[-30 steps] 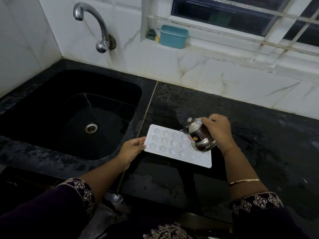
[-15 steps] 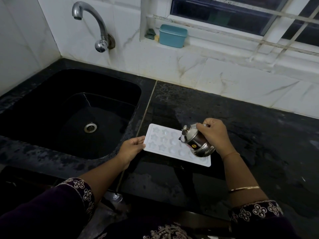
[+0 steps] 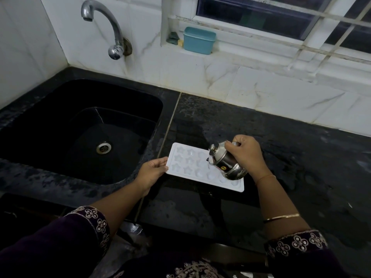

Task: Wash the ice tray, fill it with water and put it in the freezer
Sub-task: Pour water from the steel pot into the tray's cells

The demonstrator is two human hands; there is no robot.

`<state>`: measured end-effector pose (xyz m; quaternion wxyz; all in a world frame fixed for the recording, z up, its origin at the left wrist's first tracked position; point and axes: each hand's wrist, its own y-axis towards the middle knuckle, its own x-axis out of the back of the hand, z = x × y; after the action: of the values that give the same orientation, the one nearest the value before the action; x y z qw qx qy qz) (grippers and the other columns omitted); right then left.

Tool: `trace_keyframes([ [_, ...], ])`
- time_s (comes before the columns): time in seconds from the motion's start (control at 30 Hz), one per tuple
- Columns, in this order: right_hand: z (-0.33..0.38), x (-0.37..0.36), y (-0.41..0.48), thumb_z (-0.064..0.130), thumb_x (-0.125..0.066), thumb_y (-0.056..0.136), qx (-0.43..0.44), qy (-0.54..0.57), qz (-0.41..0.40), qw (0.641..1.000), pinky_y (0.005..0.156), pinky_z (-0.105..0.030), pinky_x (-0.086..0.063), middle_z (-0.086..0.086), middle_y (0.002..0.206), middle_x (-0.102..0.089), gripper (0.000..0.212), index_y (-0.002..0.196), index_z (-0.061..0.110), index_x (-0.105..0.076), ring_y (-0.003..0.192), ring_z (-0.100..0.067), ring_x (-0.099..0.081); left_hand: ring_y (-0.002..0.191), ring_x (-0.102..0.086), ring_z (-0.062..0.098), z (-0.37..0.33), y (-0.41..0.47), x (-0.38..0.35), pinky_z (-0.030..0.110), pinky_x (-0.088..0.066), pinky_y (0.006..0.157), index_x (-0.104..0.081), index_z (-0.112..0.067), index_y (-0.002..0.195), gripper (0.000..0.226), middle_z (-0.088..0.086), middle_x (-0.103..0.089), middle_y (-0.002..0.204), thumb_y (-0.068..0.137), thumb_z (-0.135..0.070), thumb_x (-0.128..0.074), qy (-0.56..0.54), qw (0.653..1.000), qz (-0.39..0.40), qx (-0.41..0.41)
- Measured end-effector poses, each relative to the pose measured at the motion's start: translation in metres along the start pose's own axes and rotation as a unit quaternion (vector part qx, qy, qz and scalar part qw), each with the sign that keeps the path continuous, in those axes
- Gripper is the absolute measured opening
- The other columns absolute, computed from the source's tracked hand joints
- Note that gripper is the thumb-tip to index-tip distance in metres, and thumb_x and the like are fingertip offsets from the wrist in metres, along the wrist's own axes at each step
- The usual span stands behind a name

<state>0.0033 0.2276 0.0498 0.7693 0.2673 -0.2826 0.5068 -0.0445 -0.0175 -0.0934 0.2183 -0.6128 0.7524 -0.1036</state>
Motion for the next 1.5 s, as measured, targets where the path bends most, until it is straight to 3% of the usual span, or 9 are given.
trace_keyframes([
  [0.1, 0.000, 0.002, 0.001, 0.010, -0.063, 0.082, 0.001, 0.001, -0.002, 1.000, 0.044, -0.014, -0.030, -0.001, 0.052, -0.039, 0.040, 0.051, 0.014, -0.038, 0.050, -0.013, -0.035, 0.107, -0.065, 0.021, 0.002, 0.001, 0.001, 0.033, -0.051, 0.094, -0.055, 0.001, 0.128, 0.039, 0.012, -0.066, 0.119, 0.089, 0.007, -0.054, 0.004, 1.000, 0.005, -0.002],
  [0.27, 0.000, 0.004, 0.000, 0.011, -0.062, 0.081, -0.006, -0.003, 0.002, 1.000, 0.051, -0.025, -0.030, -0.002, 0.054, -0.040, 0.036, 0.053, 0.013, -0.040, 0.052, -0.012, -0.036, 0.105, -0.065, 0.020, 0.000, 0.000, -0.001, 0.021, -0.055, 0.085, -0.055, 0.001, 0.127, 0.039, 0.010, -0.067, 0.116, 0.089, 0.009, -0.053, 0.008, 1.000, 0.002, -0.011],
  [0.5, 0.002, 0.003, -0.003, 0.012, -0.062, 0.083, -0.006, -0.011, 0.009, 1.000, 0.050, -0.024, -0.030, -0.001, 0.052, -0.040, 0.040, 0.051, 0.014, -0.039, 0.051, -0.012, -0.036, 0.108, -0.065, 0.021, 0.001, 0.002, 0.002, 0.033, -0.050, 0.094, -0.055, 0.001, 0.128, 0.040, 0.009, -0.068, 0.117, 0.089, 0.008, -0.055, 0.013, 1.000, 0.007, -0.006],
  [0.67, 0.004, 0.001, -0.002, 0.010, -0.062, 0.082, -0.004, -0.002, 0.008, 1.000, 0.049, -0.023, -0.029, -0.001, 0.052, -0.039, 0.040, 0.051, 0.014, -0.038, 0.050, -0.012, -0.036, 0.104, -0.066, 0.019, -0.002, -0.002, 0.000, 0.027, -0.055, 0.087, -0.057, -0.001, 0.125, 0.037, 0.008, -0.068, 0.114, 0.089, 0.007, -0.054, 0.009, 1.000, 0.013, -0.012],
  [0.9, -0.002, 0.003, -0.001, 0.011, -0.062, 0.082, -0.020, 0.025, -0.008, 0.999, 0.053, -0.025, -0.032, -0.002, 0.057, -0.043, 0.030, 0.057, 0.008, -0.046, 0.055, -0.012, -0.039, 0.104, -0.066, 0.020, 0.000, -0.001, 0.000, 0.032, -0.053, 0.092, -0.056, -0.001, 0.126, 0.038, 0.007, -0.069, 0.113, 0.089, 0.008, -0.054, 0.005, 1.000, 0.013, -0.011],
  [1.17, -0.014, 0.007, -0.004, 0.006, -0.064, 0.079, -0.038, 0.092, -0.030, 0.995, 0.051, -0.025, -0.031, -0.002, 0.052, -0.038, 0.038, 0.050, 0.013, -0.039, 0.052, -0.010, -0.036, 0.108, -0.065, 0.023, 0.001, 0.001, 0.001, 0.040, -0.048, 0.099, -0.057, 0.000, 0.126, 0.038, 0.011, -0.068, 0.116, 0.089, 0.008, -0.054, 0.008, 1.000, 0.008, -0.007],
  [1.23, -0.015, 0.006, -0.006, 0.006, -0.064, 0.079, -0.027, 0.083, -0.012, 0.996, 0.049, -0.021, -0.031, 0.000, 0.051, -0.038, 0.039, 0.050, 0.014, -0.039, 0.046, -0.004, -0.034, 0.108, -0.064, 0.023, 0.002, 0.002, 0.002, 0.041, -0.047, 0.101, -0.056, 0.001, 0.127, 0.039, 0.012, -0.067, 0.118, 0.089, 0.008, -0.054, 0.009, 1.000, 0.006, -0.006],
  [1.5, -0.011, 0.000, -0.016, 0.009, -0.065, 0.078, 0.026, -0.001, 0.030, 0.999, 0.045, -0.016, -0.028, 0.003, 0.048, -0.031, 0.044, 0.048, 0.017, -0.033, 0.043, -0.007, -0.034, 0.109, -0.064, 0.024, 0.002, 0.003, 0.002, 0.039, -0.047, 0.100, -0.055, 0.002, 0.127, 0.039, 0.012, -0.067, 0.118, 0.088, 0.009, -0.054, 0.012, 1.000, 0.006, -0.007],
])
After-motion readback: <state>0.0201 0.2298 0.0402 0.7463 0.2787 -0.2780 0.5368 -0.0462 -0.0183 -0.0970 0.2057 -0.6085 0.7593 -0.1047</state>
